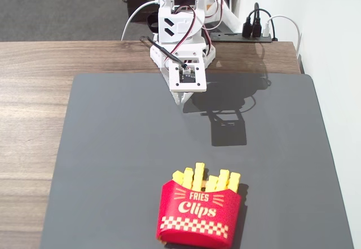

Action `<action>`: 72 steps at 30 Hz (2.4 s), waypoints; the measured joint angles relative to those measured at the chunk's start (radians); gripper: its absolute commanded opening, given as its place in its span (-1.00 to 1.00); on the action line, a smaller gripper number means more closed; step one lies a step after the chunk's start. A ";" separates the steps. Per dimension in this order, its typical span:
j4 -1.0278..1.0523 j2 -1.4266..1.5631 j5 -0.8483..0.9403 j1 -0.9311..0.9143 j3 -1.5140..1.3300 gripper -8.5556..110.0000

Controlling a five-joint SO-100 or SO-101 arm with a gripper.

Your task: Grab a fry

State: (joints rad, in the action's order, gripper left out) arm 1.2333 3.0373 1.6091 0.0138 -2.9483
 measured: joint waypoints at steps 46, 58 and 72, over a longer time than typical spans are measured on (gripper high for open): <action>-0.132 -0.897 0.025 -0.063 0.606 -0.51; -0.253 -1.275 -0.020 -0.014 0.851 -0.51; -0.305 -1.494 -0.097 0.052 1.039 -0.51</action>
State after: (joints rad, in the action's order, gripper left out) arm 0.9281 1.5432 1.5125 0.0660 -1.9098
